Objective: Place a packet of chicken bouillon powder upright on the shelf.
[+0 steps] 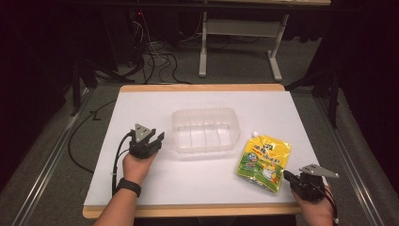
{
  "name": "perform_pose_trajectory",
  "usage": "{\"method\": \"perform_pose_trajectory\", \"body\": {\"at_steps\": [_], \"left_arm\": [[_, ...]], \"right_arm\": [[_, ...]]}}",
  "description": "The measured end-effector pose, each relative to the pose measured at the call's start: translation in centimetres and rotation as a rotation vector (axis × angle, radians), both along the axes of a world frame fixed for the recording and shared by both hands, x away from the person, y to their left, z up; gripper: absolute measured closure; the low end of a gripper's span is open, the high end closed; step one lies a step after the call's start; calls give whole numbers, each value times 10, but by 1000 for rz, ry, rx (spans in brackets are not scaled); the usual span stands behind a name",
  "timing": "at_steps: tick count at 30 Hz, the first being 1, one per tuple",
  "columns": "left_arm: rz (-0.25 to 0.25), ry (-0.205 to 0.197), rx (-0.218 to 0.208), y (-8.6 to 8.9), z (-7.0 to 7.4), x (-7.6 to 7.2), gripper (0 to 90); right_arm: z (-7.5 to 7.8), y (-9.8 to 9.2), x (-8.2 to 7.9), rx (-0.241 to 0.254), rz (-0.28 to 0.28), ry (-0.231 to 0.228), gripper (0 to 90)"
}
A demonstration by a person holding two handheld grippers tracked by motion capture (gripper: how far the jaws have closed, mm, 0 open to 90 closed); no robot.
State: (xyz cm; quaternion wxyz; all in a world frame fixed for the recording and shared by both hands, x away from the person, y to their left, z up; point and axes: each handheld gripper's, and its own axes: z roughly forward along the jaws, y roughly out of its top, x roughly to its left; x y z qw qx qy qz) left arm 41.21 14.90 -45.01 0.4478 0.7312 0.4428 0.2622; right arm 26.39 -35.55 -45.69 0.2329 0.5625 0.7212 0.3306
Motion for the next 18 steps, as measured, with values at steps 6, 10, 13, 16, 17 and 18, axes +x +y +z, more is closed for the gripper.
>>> {"method": "perform_pose_trajectory", "body": {"at_steps": [6,10,13,16,17,18], "left_arm": [[-17,3,-11,9,0,-7,594],[-31,17,-12,19,0,-15,576],[-33,19,-25,27,-1,-22,576],[-32,18,-29,35,-1,-30,574],[-30,19,-31,38,-1,-32,573],[-25,18,-40,40,-1,-35,572]], "right_arm": [[6,2,11,8,-2,-44,896],[7,7,24,10,0,-55,878],[8,12,34,14,1,-63,871],[10,14,44,17,0,-80,860],[12,14,48,22,0,-91,857],[12,14,51,31,-1,-96,855]]}}
